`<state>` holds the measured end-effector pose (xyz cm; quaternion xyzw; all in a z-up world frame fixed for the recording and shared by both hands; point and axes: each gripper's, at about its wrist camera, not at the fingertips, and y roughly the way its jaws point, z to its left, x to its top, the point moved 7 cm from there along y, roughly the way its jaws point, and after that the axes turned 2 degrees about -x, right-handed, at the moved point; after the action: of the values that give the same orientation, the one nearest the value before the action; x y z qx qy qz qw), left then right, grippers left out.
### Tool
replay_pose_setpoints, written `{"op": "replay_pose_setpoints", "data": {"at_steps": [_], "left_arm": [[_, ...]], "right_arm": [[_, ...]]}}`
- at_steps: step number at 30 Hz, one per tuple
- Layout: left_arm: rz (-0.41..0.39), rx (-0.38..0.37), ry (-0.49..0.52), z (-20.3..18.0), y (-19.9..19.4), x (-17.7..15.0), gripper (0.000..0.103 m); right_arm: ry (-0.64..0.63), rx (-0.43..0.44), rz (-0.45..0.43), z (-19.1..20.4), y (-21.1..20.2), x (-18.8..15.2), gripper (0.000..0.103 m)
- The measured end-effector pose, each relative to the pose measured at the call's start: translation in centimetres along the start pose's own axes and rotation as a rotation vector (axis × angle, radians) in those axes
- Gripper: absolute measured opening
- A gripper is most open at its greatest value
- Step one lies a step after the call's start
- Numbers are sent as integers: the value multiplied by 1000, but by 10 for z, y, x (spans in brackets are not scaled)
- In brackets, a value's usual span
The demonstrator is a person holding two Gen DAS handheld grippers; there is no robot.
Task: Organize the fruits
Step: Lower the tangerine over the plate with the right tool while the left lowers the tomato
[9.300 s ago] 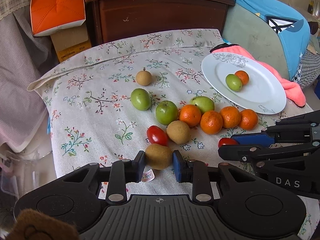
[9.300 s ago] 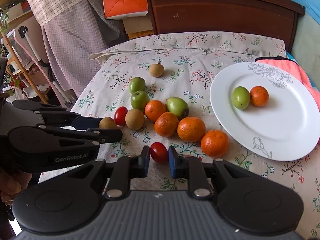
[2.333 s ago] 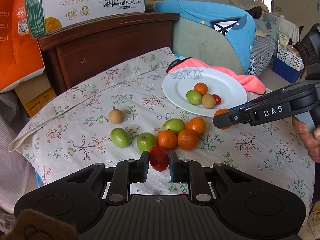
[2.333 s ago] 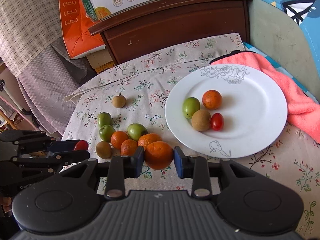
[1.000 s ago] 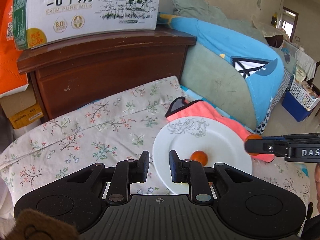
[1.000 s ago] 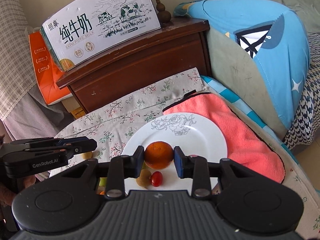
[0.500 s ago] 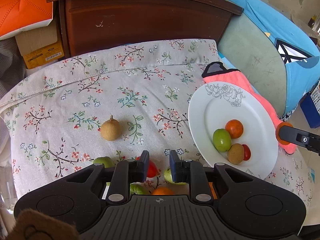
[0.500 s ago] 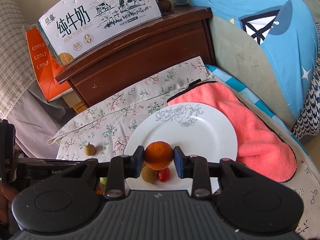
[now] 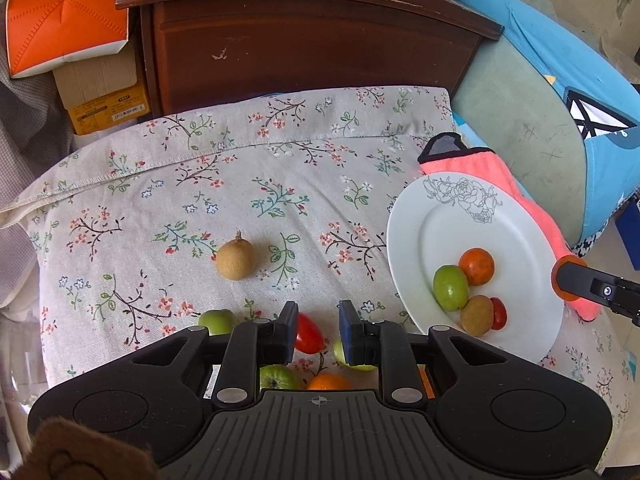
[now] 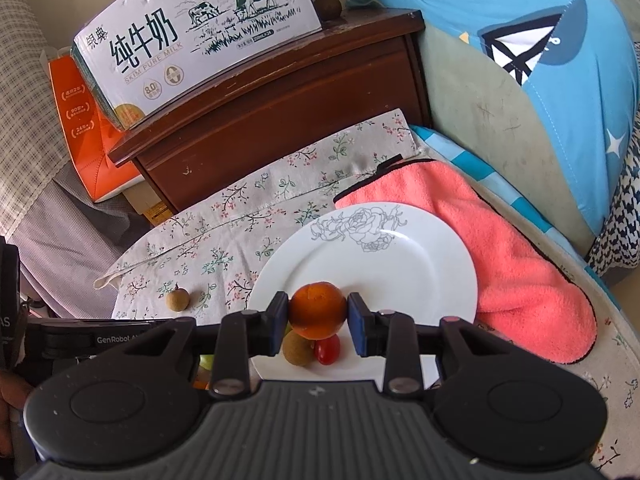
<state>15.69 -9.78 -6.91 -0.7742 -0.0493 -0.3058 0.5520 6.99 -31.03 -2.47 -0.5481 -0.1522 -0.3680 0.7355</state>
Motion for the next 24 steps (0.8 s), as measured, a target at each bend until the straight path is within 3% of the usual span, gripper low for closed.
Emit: {"op": "replay_pose_setpoints", "data": {"at_steps": [6, 10, 13, 15, 21, 24], "left_arm": [[29, 47, -32, 4, 9, -4, 29], [37, 47, -56, 3, 17, -6, 29], [25, 42, -54, 0, 20, -7, 26], [18, 27, -60, -3, 21, -6, 17], [-49, 22, -28, -16, 14, 4, 17], [-63, -12, -65, -19, 14, 9, 17]], "right_arm": [[1, -1, 6, -1, 2, 0, 32], [0, -8, 19, -3, 7, -1, 32], [15, -12, 32, -6, 12, -2, 32], [35, -3, 47, -9, 16, -3, 32], [84, 12, 81, -14, 21, -8, 32], [99, 8, 91, -17, 23, -10, 32]]}}
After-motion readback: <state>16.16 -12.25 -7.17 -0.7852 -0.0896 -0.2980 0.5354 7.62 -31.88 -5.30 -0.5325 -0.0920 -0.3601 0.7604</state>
